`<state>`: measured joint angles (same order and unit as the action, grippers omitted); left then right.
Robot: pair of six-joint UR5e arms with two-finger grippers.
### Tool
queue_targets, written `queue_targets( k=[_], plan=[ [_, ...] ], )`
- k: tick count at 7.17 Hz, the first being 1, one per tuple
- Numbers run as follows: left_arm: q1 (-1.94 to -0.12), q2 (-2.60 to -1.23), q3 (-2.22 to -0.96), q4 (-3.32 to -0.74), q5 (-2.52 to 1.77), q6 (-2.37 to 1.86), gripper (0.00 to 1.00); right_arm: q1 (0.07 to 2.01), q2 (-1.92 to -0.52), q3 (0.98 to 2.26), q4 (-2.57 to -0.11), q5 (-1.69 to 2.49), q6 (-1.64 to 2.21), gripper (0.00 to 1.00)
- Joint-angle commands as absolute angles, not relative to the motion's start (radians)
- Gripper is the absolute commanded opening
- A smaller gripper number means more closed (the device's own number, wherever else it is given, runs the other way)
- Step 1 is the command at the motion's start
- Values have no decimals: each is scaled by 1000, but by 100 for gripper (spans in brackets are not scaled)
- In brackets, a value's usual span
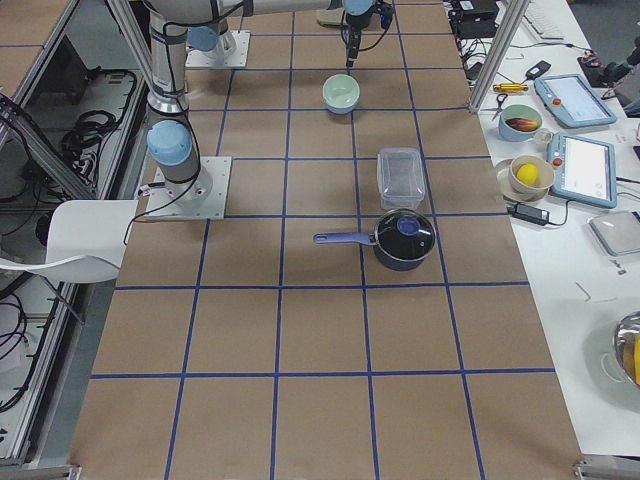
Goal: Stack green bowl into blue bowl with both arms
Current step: 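Lower the green bowl into the blue bowl and open the right gripper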
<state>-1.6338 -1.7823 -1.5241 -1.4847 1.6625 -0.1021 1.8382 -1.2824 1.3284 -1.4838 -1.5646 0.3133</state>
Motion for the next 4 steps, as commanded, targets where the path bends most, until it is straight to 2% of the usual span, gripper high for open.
queue_targets(
  k=[1,3,4],
  plan=[
    [-1750,-1737,-1529,-1523,1660,-225,100,1741,-1350,1335,-1402,-1572,137,100],
    [-1758,-1692,-1517,-1595,1658,-169,100,1692,-1374,1336,-1374,-1574,45,100],
    [-1737,-1680,-1513,-1621,1661,20,100,1678,-1384,1336,-1373,-1574,23,100]
  ],
)
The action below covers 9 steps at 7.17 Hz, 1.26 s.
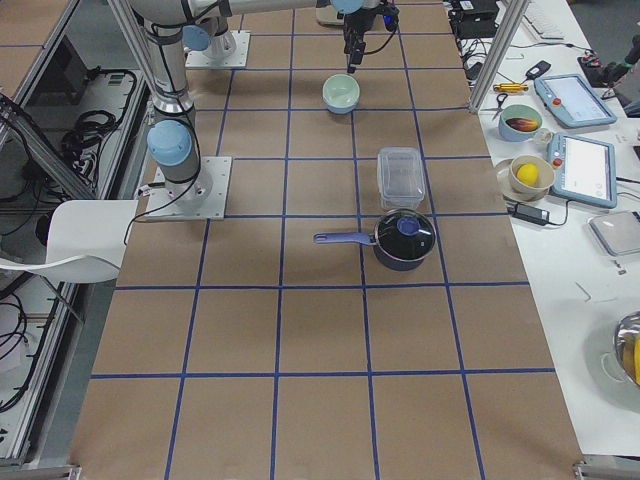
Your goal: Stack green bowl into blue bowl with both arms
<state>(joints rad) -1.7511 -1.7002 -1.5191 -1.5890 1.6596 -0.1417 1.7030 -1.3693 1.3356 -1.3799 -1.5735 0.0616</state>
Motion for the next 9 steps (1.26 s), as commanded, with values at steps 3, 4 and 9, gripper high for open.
queue_targets(
  k=[3,4,9],
  plan=[
    [-1634,-1622,-1540,-1645,1533,116,100,1637,-1407,1342,-1351,-1568,-41,100],
    [-1634,-1608,-1543,-1637,1522,65,100,1634,-1420,1350,-1351,-1568,-41,100],
    [-1641,-1614,-1549,-1632,1531,67,100,1628,-1521,1459,-1423,-1549,69,95]
  ],
)
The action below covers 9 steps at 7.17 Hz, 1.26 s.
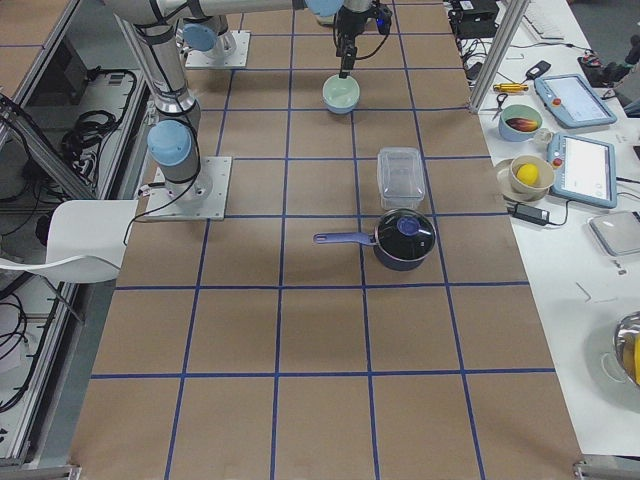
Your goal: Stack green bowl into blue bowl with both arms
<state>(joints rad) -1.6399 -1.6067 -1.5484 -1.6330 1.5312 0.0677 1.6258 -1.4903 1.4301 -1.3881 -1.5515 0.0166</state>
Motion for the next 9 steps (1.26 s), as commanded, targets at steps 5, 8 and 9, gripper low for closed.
queue_targets(
  k=[5,8,9],
  plan=[
    [-1641,-1623,-1549,-1629,1549,69,100,1629,-1632,1629,-1556,-1555,92,100],
    [-1641,-1612,-1558,-1573,1551,29,100,1632,-1647,1603,-1477,-1562,92,100],
    [-1644,-1602,-1589,-1569,1549,-39,100,1632,-1640,1605,-1477,-1562,87,100]
  ],
)
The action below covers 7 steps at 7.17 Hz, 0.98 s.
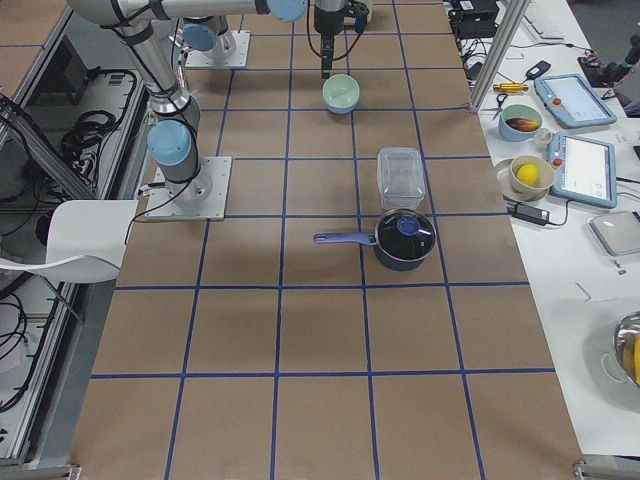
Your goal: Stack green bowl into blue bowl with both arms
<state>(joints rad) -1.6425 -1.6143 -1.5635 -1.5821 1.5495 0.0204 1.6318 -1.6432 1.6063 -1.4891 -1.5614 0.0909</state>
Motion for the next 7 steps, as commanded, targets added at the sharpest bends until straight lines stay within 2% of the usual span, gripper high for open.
queue_targets(
  k=[1,7],
  plan=[
    [-1644,-1589,-1589,-1565,1554,-41,100,1631,-1637,1602,-1480,-1560,81,100],
    [-1649,-1526,-1601,-1618,1555,-48,100,1631,-1617,1612,-1490,-1557,75,100]
  ],
)
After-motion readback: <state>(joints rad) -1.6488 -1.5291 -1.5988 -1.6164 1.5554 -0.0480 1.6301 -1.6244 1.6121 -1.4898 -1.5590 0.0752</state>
